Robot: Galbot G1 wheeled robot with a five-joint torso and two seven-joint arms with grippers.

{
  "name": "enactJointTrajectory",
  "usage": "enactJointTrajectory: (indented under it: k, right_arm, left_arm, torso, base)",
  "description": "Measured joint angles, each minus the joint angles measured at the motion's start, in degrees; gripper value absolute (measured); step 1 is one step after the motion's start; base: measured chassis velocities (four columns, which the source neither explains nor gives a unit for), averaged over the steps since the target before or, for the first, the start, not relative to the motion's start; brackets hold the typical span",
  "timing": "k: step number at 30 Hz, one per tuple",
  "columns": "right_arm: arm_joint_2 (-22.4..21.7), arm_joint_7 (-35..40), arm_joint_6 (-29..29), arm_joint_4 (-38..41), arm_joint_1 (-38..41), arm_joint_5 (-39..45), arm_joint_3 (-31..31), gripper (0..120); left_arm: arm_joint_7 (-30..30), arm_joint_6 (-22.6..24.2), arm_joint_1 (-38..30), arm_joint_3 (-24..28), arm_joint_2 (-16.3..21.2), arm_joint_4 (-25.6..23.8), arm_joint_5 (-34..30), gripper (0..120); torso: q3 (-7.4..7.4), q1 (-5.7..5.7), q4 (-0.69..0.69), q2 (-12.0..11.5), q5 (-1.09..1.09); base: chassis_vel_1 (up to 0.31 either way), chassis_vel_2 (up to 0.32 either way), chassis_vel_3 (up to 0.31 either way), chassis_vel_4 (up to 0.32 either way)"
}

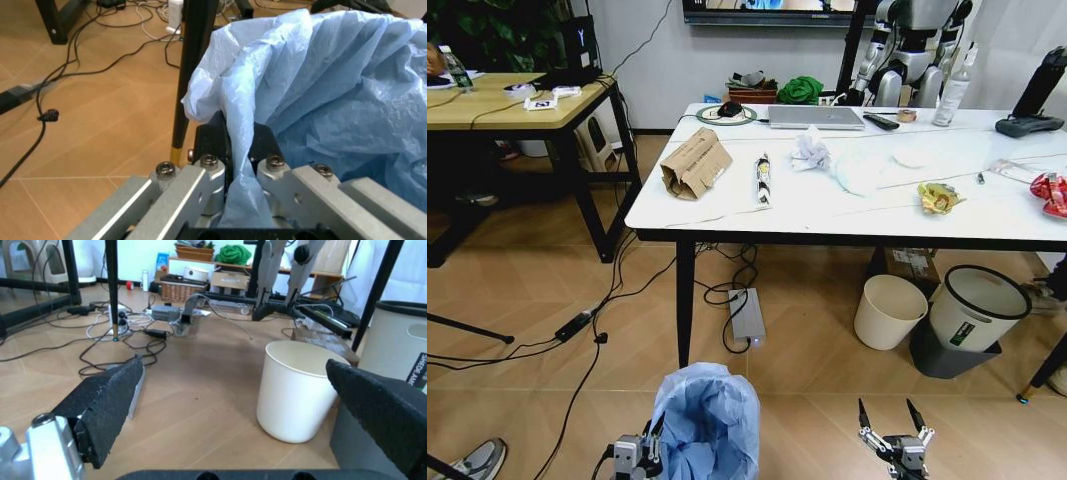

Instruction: Pick up the trash bin and place the trash from the table into it.

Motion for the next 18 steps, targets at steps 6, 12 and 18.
enactJointTrajectory:
  k: [6,12,18]
  right_arm:
    - [0.0,0.0,-0.1,1.4,0.0,0.1,-0.1,100]
    - [0.0,0.0,0.0,1.4,0.2,0.2,-0.1,100]
    - [0.0,-0.1,0.5,1.0,0.0,0.2,0.2,100]
  left_arm:
    - [0.1,-0.2,0.1,-0.2,-0.4,-0.2,0.2,1]
    - [0.1,-0.2,0.1,0.3,-1.1,-0.1,0.9,1]
    - [0.2,-0.5,0.2,0.5,-1.5,0.0,1.5,1]
  torso:
    - [0.87,0.53,0.0,1.4,0.0]
    - [1.71,1.02,0.0,2.7,0.0]
    - [2.52,1.55,0.0,4.1,0.0]
  base:
    - [0.0,0.0,0.0,0.0]
    - [0.0,0.0,0.0,0.0]
    - [0.0,0.0,0.0,0.0]
